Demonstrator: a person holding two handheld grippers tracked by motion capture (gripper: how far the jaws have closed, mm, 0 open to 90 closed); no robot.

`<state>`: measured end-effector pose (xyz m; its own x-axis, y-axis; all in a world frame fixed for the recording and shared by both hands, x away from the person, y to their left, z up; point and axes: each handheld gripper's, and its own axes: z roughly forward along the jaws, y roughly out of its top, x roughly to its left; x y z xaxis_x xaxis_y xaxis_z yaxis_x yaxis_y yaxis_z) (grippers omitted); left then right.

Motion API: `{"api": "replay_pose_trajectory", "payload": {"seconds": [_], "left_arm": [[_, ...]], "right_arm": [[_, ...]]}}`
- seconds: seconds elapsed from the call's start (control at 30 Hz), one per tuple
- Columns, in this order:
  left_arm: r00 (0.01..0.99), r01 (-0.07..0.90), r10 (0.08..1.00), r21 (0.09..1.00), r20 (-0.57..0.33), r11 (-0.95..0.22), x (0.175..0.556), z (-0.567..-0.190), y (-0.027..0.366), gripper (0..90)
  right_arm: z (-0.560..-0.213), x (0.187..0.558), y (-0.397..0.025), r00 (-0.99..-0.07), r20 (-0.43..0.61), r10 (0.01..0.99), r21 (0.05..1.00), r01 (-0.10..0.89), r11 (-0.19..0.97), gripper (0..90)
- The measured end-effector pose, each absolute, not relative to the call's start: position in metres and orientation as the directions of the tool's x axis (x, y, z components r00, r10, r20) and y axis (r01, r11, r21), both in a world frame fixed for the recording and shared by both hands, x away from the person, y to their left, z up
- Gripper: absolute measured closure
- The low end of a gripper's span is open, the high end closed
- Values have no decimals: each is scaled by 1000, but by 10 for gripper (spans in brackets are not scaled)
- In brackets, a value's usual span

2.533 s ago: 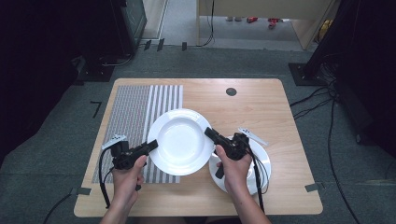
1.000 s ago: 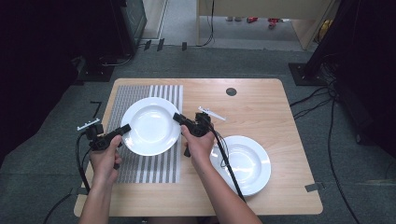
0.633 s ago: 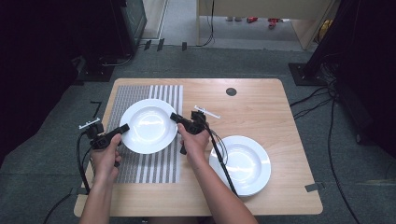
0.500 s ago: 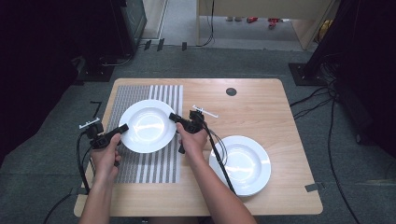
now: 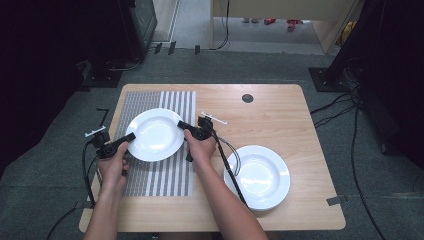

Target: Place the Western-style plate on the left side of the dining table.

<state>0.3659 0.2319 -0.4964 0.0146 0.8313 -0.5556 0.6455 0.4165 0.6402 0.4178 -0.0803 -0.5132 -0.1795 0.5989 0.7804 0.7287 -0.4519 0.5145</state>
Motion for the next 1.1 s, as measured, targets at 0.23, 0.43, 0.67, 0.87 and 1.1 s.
{"api": "replay_pose_trajectory", "payload": {"seconds": [0.23,0.43,0.67,0.87,1.1], "left_arm": [[5,648,834,637,-552,418,368,-503,231,704],[2,653,842,638,-540,408,370,-507,231,700],[-2,649,859,653,-512,391,370,-510,229,692],[22,642,874,677,-485,359,368,-509,227,666],[53,645,864,677,-501,354,361,-505,226,507]], "right_arm": [[-520,421,-78,-166,779,605,510,729,-457,802],[-523,422,-77,-167,765,622,522,727,-446,795],[-525,422,-73,-182,733,655,551,723,-416,782],[-527,422,-68,-208,675,708,601,712,-364,747],[-519,421,-72,-228,626,746,638,700,-322,671]]}}
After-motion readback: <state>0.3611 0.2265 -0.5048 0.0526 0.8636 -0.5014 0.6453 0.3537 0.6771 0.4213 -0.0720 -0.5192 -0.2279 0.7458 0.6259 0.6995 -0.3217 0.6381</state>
